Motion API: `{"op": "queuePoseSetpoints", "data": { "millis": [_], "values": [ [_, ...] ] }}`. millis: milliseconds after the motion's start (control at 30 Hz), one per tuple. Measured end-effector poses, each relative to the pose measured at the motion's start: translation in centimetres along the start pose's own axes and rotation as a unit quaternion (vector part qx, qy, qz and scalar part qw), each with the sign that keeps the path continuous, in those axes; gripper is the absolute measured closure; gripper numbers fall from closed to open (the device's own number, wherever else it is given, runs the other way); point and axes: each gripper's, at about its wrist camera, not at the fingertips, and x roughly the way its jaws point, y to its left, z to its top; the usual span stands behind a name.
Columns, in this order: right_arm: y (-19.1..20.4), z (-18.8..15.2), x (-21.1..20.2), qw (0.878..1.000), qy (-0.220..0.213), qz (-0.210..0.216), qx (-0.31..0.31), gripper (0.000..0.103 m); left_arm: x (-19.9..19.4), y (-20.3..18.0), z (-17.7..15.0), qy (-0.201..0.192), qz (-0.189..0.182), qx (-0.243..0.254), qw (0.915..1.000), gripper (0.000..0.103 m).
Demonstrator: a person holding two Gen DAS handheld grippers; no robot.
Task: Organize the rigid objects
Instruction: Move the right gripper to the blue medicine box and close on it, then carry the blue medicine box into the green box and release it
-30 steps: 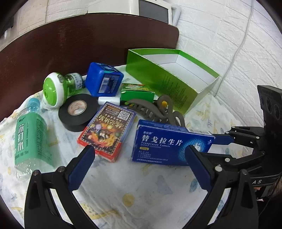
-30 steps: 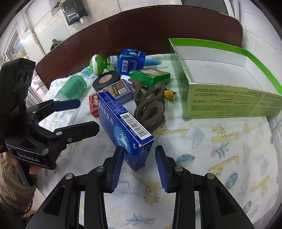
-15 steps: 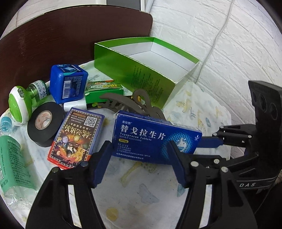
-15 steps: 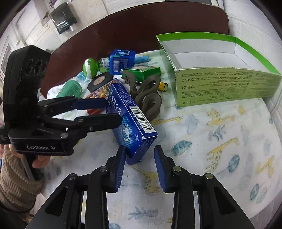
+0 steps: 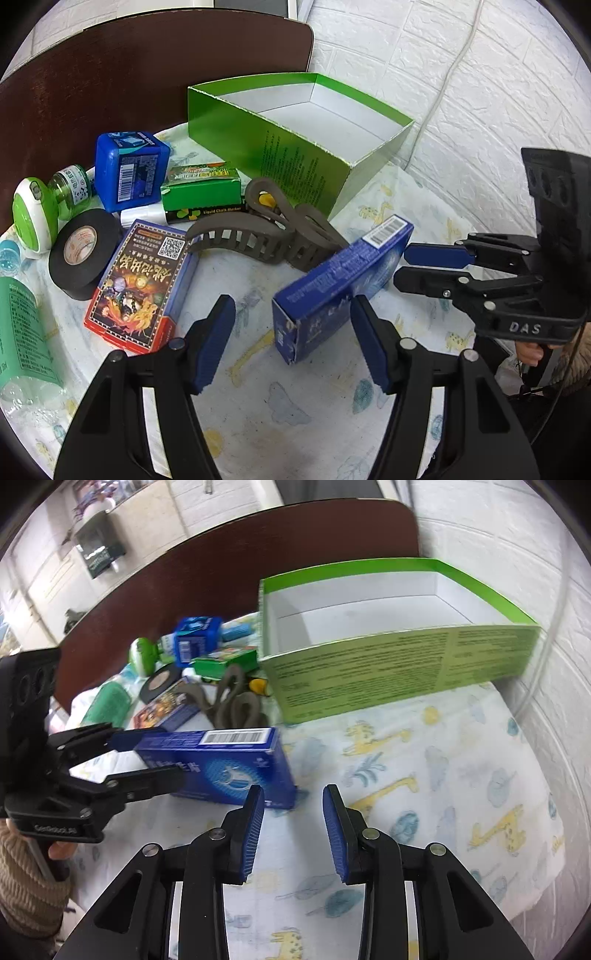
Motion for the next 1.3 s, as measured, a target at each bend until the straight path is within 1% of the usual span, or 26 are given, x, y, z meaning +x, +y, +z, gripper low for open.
{"op": "queuePoseSetpoints", "data": {
  "millis": [33,67,133,233,333,400,467,600,733,833,900,1000,1167,1300],
  "values": [
    [0.2,0.0,0.0,1.000,-0.003,0.005,-0.008,0.069,0.1,-0.2,-0.1,0.001,0.004,0.001,1.0000,0.047],
    [0.4,0.2,0.2,1.000,-0.006,0.006,-0.015,0.069,0.1,-0.3,-0.1,0.004,0.004,-0.001,1.0000,0.061],
    [0.5,0.5,0.6,1.000,-0.008,0.011,-0.017,0.069,0.2,-0.4,-0.1,0.008,0.011,-0.013,0.9998,0.064],
    [0.3,0.9,1.2,1.000,-0.009,0.020,-0.014,0.069,0.1,-0.5,-0.1,0.000,0.031,-0.024,0.9993,0.065],
    [0.4,1.1,1.4,1.000,-0.007,0.024,-0.016,0.069,0.0,-0.5,0.1,0.000,0.041,-0.027,0.9988,0.065],
    [0.6,1.1,1.2,0.999,-0.006,0.026,-0.019,0.069,-0.5,-0.8,0.3,-0.005,0.051,-0.027,0.9983,0.065],
    [0.8,1.2,0.7,0.999,-0.015,0.028,-0.022,0.069,-1.3,-1.3,0.6,-0.015,0.065,-0.019,0.9976,0.065],
    [1.1,2.0,-1.1,0.998,-0.043,0.036,-0.031,0.069,-3.3,-2.7,1.7,-0.043,0.094,0.003,0.9946,0.065],
    [0.9,3.7,-3.2,0.995,-0.087,0.035,-0.042,0.069,-4.3,-4.0,4.1,-0.066,0.105,0.021,0.9920,0.065],
    [-0.2,5.3,-4.4,0.992,-0.115,0.027,-0.041,0.069,-4.0,-5.2,6.1,-0.074,0.109,0.031,0.9908,0.065],
    [-1.1,6.2,-5.1,0.990,-0.133,0.016,-0.045,0.069,-3.2,-5.8,7.5,-0.073,0.105,0.034,0.9911,0.065],
    [-2.6,7.2,-5.8,0.988,-0.147,0.000,-0.046,0.069,-2.1,-6.4,9.2,-0.066,0.096,0.032,0.9927,0.065],
    [-5.6,8.5,-5.8,0.988,-0.151,-0.014,-0.028,0.069,1.0,-8.0,11.7,-0.043,0.091,0.032,0.9944,0.064],
    [-7.6,9.1,-5.0,0.989,-0.147,-0.025,-0.011,0.069,3.2,-8.7,12.6,-0.021,0.100,0.038,0.9941,0.064]
  ]
}}
